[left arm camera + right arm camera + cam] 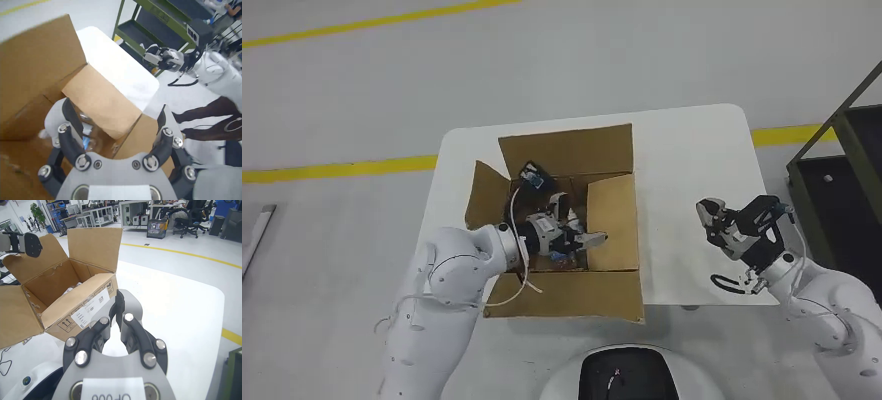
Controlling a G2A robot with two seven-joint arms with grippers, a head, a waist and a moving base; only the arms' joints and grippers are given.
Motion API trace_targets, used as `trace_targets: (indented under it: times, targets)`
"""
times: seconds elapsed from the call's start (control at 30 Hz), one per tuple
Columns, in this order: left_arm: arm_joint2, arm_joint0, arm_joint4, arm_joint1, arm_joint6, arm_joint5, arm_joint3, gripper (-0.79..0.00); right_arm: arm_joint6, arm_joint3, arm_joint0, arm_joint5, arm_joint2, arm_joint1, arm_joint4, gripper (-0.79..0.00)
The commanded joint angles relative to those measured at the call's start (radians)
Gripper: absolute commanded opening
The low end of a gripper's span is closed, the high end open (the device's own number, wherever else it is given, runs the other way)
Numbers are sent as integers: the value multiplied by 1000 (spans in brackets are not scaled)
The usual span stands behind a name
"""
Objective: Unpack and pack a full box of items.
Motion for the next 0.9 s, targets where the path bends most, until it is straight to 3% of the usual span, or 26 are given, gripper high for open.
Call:
trace_targets:
  times: [0.0,0.4,0.47,0.63,0.87]
  targets:
    - [8,-4,-35,-1,-15,23,17,0,0,-7,-5,0,-1,0,-1,-785]
    - [19,13,-55,-3,13,28,24,0,11,-11,-30,-26,3,0,5,-785]
    - [21,31,-173,-10,80,95,61,0,13,-10,-30,-30,2,-1,8,-785]
    - [48,30,-278,-27,203,219,163,0,17,-7,-31,-33,2,-1,4,-785]
    - [86,-2,-249,-36,249,308,279,0,17,-3,-42,-42,10,0,0,-785]
